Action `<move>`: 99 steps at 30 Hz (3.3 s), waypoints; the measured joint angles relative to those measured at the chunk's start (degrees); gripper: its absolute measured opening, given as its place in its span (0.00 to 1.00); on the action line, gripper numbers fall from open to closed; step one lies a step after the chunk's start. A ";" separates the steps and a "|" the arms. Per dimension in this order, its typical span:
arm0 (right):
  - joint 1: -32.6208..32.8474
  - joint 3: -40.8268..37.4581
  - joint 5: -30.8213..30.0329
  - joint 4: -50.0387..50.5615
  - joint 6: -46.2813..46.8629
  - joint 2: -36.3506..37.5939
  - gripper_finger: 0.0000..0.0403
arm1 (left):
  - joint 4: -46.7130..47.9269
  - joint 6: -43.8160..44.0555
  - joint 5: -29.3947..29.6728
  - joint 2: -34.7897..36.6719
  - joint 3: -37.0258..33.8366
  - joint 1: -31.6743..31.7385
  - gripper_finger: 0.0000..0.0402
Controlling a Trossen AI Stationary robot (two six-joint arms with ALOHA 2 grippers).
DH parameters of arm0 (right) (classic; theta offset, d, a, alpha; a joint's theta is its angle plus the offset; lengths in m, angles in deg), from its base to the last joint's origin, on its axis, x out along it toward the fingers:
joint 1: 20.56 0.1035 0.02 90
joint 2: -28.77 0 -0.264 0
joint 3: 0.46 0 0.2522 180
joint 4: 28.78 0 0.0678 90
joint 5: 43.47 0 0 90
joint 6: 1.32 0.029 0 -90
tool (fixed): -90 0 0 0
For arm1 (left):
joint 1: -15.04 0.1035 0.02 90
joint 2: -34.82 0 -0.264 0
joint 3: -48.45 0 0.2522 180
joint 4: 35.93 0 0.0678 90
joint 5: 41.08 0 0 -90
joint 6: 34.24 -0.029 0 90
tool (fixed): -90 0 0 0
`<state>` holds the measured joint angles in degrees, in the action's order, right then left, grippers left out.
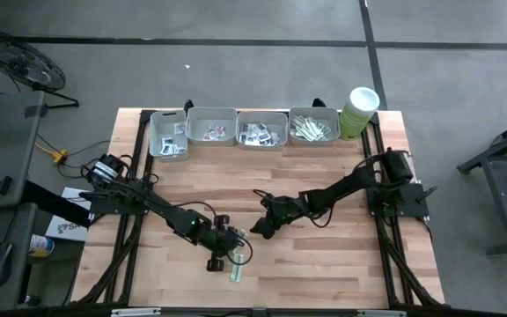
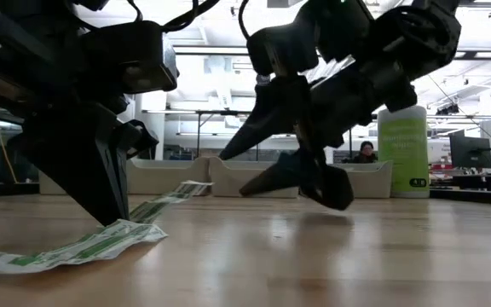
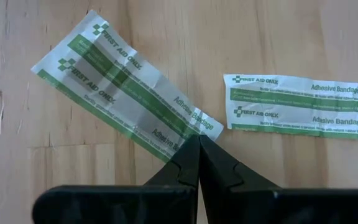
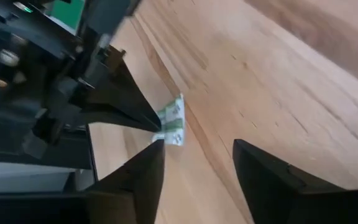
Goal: Pick & Place First Aid Supplies
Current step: Put the green bandage into the right gray bin
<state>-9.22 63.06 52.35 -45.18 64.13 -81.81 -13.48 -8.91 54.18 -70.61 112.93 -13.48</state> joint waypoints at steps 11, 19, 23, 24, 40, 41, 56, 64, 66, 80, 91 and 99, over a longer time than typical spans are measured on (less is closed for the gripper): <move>0.09 5.55 1.42 -0.69 -1.20 -4.53 0.57 | -0.07 0.20 0.02 0.00 -0.02 0.00 0.00; 0.32 10.18 1.86 2.02 -1.14 -8.28 0.58 | -0.07 0.42 -0.11 0.00 -0.02 0.00 0.00; 0.37 10.38 2.49 3.74 -1.13 -8.29 0.56 | -0.07 0.42 -0.13 0.00 -0.02 0.00 0.00; 0.35 10.40 2.88 4.00 -0.97 -8.29 0.54 | -0.07 0.44 -0.12 0.00 -0.02 0.00 0.00; 0.32 10.32 3.49 7.11 0.08 -8.33 0.16 | -0.09 0.53 0.07 0.00 -0.02 0.00 0.00; 0.31 10.32 3.45 7.15 0.05 -8.35 0.14 | -0.09 0.53 0.08 0.00 -0.02 0.00 0.00; 0.26 10.22 3.60 7.22 0.02 -8.42 0.00 | -0.19 0.55 2.86 0.53 -0.17 -0.09 0.06; -0.09 10.17 3.89 7.34 0.07 -8.44 0.00 | 8.75 -4.56 6.87 8.41 -0.83 0.02 0.26; -0.28 10.10 3.80 7.57 -0.15 -8.20 0.00 | 11.11 -4.59 7.47 10.73 -0.91 0.07 0.29; -4.29 9.91 3.10 21.30 -8.78 -0.05 0.00 | 21.45 4.82 17.42 22.93 -0.52 0.04 0.33; -11.88 9.99 0.89 42.27 -21.60 16.03 0.00 | 21.14 9.42 22.97 24.28 -0.48 0.55 0.33; -20.85 10.08 -1.16 56.41 -31.18 29.04 0.00 | 17.08 10.32 20.89 24.65 -0.48 6.70 0.33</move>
<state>-30.07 73.13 51.19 11.23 32.95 -52.77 3.59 1.42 75.07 -45.95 112.45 -6.77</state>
